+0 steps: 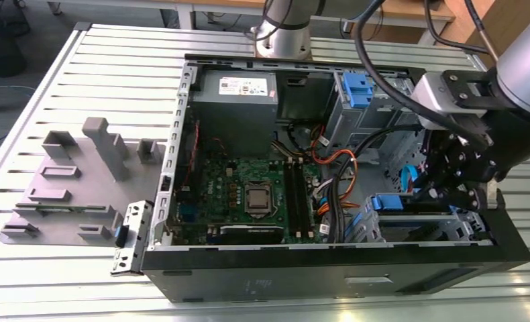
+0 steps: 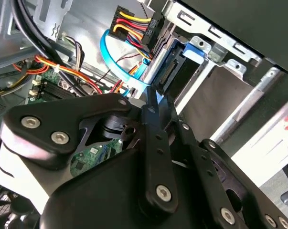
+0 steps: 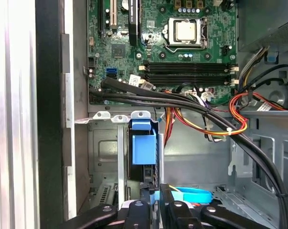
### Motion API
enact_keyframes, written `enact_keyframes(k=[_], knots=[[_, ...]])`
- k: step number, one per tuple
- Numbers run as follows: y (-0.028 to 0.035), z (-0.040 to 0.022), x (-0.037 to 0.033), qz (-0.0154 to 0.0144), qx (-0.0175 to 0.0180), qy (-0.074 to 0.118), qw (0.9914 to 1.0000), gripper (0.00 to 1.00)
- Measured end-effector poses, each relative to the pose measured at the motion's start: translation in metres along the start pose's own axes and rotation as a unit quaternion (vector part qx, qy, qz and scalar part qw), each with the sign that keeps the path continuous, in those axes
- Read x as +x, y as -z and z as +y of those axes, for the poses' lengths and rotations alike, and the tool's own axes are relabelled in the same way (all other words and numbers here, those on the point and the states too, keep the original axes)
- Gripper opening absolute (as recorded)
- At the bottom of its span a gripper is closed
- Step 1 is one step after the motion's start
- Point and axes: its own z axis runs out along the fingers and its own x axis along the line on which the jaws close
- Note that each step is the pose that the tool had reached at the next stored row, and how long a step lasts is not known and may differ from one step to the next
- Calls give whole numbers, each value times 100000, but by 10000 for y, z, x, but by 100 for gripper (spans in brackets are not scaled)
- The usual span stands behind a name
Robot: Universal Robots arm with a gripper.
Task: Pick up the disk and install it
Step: 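Insert the first disk wire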
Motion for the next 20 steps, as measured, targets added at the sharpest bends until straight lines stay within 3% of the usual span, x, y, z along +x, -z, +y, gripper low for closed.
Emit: enact_keyframes(k=[4, 9, 14, 18, 19, 20], knots=[[70, -1, -4, 9, 1, 2, 100000, 23], [72, -19, -5, 17, -2, 5, 100000, 23], [69, -117, -8, 12, -29, -1, 100000, 23], [69, -121, -8, 10, -32, -3, 100000, 23], [68, -123, -8, 7, -100, -8, 100000, 23], [67, -124, -8, 12, -467, -23, 99999, 23]])
